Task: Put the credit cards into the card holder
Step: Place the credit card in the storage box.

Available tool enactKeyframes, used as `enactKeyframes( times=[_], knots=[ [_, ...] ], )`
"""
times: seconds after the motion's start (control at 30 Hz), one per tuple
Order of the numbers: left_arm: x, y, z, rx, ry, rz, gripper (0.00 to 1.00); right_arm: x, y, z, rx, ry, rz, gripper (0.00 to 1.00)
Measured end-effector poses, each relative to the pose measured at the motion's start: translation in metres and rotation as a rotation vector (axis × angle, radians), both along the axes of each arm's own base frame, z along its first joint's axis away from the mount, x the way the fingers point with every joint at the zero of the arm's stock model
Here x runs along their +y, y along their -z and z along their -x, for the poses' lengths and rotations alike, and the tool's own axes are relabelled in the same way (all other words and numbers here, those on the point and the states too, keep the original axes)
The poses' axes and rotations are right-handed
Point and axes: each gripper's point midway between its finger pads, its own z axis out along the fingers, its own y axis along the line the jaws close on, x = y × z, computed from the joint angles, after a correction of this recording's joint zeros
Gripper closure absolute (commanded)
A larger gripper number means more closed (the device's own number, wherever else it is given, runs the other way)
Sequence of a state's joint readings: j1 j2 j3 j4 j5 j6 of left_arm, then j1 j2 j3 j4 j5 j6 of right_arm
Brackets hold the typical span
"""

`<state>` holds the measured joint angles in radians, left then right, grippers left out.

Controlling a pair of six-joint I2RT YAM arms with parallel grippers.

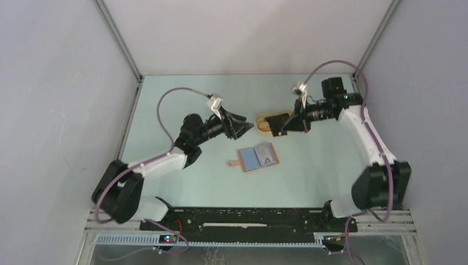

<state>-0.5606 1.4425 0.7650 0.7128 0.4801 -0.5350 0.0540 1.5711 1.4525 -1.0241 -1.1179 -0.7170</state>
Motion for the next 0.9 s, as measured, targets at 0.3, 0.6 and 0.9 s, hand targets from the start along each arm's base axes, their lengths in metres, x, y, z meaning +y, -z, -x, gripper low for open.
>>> enactKeyframes(
  times=[0.3,0.6,0.9],
  knots=[
    [0.042,0.029,0.115,-0.342,0.063,0.056,0.16,0.035,0.024,0.113,-0.339,-0.344,0.005,1.00],
    [0.028,0.035,0.167,-0.582,0.184,0.046,0.17,0.041,0.059,0.133,-0.522,-0.521,0.015,1.00],
    [-0.012,0.059,0.165,-0.587,0.241,-0.033,0.23,0.045,0.060,0.131,-0.605,-0.550,0.003,1.00]
  ],
)
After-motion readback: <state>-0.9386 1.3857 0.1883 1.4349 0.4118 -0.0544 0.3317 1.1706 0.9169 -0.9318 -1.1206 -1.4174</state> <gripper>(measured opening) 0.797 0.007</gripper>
